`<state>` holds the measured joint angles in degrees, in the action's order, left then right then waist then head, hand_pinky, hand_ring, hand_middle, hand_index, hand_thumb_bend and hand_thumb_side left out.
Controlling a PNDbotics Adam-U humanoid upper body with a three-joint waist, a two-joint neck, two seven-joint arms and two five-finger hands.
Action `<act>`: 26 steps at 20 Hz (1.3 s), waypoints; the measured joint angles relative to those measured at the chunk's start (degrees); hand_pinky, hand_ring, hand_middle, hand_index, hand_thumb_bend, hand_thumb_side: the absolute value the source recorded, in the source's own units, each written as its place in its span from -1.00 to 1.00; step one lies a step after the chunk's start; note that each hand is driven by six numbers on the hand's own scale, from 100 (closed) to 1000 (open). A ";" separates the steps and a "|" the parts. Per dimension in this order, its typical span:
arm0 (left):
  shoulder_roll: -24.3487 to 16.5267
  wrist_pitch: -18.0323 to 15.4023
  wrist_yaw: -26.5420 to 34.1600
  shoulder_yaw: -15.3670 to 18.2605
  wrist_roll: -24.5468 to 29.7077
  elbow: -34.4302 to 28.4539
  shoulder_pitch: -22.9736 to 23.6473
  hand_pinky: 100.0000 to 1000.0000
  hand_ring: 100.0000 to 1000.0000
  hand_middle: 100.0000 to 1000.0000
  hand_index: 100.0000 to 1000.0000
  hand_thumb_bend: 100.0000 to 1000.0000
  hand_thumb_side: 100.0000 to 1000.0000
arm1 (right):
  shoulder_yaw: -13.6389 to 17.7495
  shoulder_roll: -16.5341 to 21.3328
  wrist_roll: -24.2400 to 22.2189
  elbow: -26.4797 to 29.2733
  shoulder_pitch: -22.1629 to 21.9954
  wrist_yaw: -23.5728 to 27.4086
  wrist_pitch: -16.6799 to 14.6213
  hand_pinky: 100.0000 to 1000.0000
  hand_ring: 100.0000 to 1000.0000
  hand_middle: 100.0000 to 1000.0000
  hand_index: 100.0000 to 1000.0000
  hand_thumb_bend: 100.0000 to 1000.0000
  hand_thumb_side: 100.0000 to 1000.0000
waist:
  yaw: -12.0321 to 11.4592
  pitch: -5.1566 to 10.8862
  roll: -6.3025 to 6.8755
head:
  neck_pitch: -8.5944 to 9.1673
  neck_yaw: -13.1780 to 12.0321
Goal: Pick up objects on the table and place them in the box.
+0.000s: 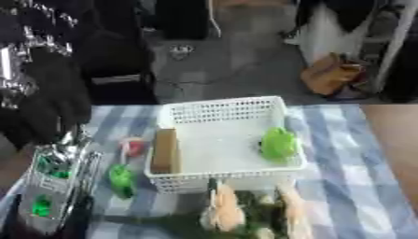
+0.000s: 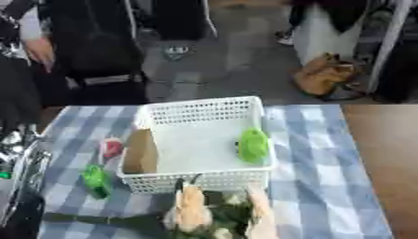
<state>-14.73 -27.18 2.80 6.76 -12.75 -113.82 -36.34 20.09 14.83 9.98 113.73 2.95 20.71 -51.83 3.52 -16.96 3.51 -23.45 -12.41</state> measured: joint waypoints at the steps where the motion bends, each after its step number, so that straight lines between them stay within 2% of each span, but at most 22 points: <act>1: 0.00 -0.04 0.14 0.10 0.05 0.00 0.00 0.52 0.76 0.75 0.92 -1.00 0.92 | 0.00 0.00 -0.01 0.00 0.00 0.00 0.01 0.40 0.62 0.51 0.68 -1.00 1.00 | 0.02 0.00 0.00 | 0.00 -0.07; 4: 0.00 -0.10 0.25 0.14 0.10 0.00 0.00 0.52 0.76 0.76 0.92 -1.00 0.86 | 0.00 0.00 -0.02 0.00 0.01 0.00 0.02 0.40 0.62 0.51 0.68 -1.00 1.00 | 0.02 0.00 0.00 | 0.00 -0.24; 7: 0.00 -0.07 0.15 0.14 0.13 0.00 0.00 0.52 0.76 0.76 0.93 -1.00 0.88 | 0.00 0.00 -0.02 0.00 0.01 0.00 0.02 0.40 0.62 0.51 0.68 -1.00 1.00 | 0.02 0.00 0.00 | 0.00 -0.26; 11: -0.78 0.62 -2.50 0.37 0.66 0.00 0.01 0.55 0.80 0.79 1.00 -1.00 0.65 | 0.42 0.00 0.12 0.00 -0.21 0.00 -0.03 0.40 0.61 0.51 0.67 -1.00 1.00 | -0.72 0.00 0.00 | 0.10 0.37; 15: -4.86 2.57 -8.14 0.88 0.28 0.00 1.07 0.56 0.81 0.80 1.00 -1.00 0.52 | 0.98 0.00 0.79 0.00 -1.06 -0.28 0.01 0.40 0.61 0.51 0.67 -1.00 1.00 | -2.26 0.03 0.02 | -0.15 1.62; 23: -15.17 8.45 -18.14 0.87 -0.82 0.00 6.98 0.53 0.81 0.78 1.00 -1.00 0.18 | 1.23 0.06 3.08 0.00 -2.08 -1.58 0.25 0.39 0.61 0.50 0.67 -1.00 1.00 | -3.90 0.39 0.10 | -1.37 2.98; 26: -18.79 10.22 -23.04 0.85 0.05 0.00 8.21 0.52 0.81 0.78 1.00 -1.00 0.12 | 1.40 0.07 3.72 0.00 -2.61 -2.47 0.34 0.38 0.61 0.50 0.66 -1.00 1.00 | -4.79 0.73 0.28 | -1.65 3.63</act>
<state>-33.52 -16.96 -20.24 7.60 -12.70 -113.82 -28.13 21.49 14.89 13.71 113.73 0.34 18.25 -51.49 -1.26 -16.22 3.79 -25.10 -8.78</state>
